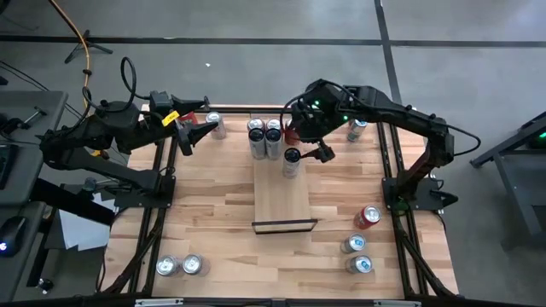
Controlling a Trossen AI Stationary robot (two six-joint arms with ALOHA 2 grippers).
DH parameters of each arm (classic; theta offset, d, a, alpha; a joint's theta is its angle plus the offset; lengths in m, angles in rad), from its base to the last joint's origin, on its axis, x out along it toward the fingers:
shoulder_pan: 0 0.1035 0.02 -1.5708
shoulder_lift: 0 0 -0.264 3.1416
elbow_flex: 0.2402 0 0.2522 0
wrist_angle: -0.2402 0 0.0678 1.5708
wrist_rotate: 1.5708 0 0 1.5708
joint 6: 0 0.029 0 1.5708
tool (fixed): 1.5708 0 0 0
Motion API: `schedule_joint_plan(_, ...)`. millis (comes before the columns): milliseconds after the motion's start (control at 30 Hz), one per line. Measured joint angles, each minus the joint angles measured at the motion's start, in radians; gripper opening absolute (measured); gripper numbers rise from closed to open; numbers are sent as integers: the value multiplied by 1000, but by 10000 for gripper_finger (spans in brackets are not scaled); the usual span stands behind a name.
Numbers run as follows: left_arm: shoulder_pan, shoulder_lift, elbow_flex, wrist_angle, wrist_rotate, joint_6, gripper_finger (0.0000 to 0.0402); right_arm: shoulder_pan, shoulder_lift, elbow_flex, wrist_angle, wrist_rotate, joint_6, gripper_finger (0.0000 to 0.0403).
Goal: Place canned beverage on shelf
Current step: Put the black soda can on the shelf aligned with the other black soda can
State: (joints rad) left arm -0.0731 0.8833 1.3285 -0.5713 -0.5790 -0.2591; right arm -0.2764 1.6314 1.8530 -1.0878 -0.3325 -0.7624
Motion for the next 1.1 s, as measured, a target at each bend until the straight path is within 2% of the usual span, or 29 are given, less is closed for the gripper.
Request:
schedule_joint_plan(100,0,0,0,0,0,0,353,-4,7,0,-1,-12,-27,390)
schedule_joint_plan(200,0,0,0,0,0,0,353,-3,9,-1,-5,-67,-8,390)
schedule_joint_plan(467,0,0,0,0,0,-10,353,3,8,-2,13,-63,257,390)
schedule_joint_plan(700,0,0,0,0,-8,-27,353,4,10,-2,52,-58,308,390)
schedule_joint_plan(800,0,0,0,0,-11,-27,353,10,28,-2,0,-43,178,390)
schedule_joint_plan(933,0,0,0,0,-11,-27,353,36,99,-3,-131,37,-6,390)
schedule_joint_plan(1100,0,0,0,0,-11,-28,353,56,184,-3,-116,168,-86,390)
